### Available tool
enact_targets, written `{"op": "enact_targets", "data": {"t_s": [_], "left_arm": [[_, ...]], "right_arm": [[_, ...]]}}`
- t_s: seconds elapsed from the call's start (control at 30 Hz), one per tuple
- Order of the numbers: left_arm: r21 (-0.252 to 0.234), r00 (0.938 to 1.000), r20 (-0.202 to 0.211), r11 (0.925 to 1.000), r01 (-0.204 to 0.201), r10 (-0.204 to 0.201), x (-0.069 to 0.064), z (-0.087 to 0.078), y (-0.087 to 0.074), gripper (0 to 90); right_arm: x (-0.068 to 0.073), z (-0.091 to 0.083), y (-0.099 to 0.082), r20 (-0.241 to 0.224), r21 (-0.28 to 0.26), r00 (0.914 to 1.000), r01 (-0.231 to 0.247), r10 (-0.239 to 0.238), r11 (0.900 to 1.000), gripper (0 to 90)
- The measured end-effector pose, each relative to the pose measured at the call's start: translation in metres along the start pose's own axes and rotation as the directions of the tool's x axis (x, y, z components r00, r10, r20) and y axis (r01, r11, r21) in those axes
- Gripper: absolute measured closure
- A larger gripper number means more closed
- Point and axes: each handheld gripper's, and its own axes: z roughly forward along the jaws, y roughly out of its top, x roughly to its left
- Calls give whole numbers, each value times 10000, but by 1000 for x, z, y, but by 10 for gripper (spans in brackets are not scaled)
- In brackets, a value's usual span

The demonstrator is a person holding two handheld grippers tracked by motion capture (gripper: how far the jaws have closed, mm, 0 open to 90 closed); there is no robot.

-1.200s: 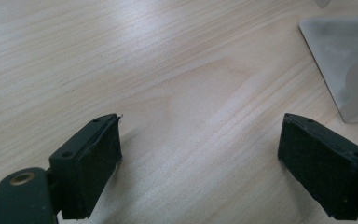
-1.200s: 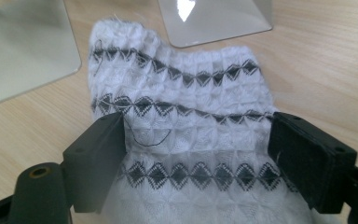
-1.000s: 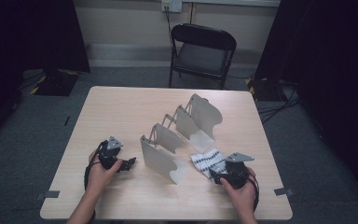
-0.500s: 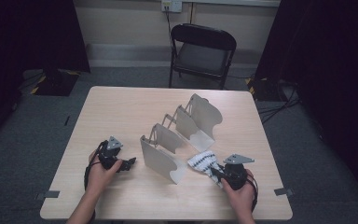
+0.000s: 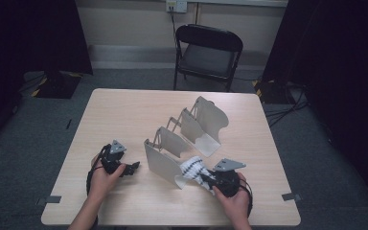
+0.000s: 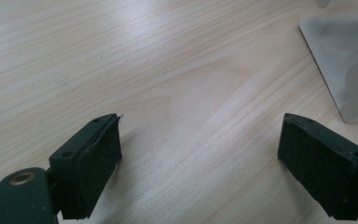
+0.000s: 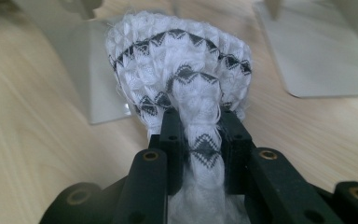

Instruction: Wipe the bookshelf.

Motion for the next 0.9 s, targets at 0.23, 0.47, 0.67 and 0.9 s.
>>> {"op": "enact_targets", "data": {"t_s": [0.23, 0.47, 0.67, 0.9], "left_arm": [[-6, 10000, 7, 10000, 44, -44, 0, 0, 0, 129], [-7, 10000, 21, 10000, 44, -44, 0, 0, 0, 129], [3, 10000, 25, 10000, 80, -80, -1, 1, 1, 119], [43, 10000, 26, 10000, -9, 9, 0, 1, 1, 114]], "right_arm": [[23, 22, 6, -784, 179, 9960, 443, -428, 9989, 747], [34, 40, 12, -1645, 213, 9854, 487, -446, 9986, 744], [30, 49, 16, -1840, 301, 9826, 308, -247, 9991, 738], [30, 57, 20, -1899, 187, 9817, 191, -152, 9996, 698]]}}
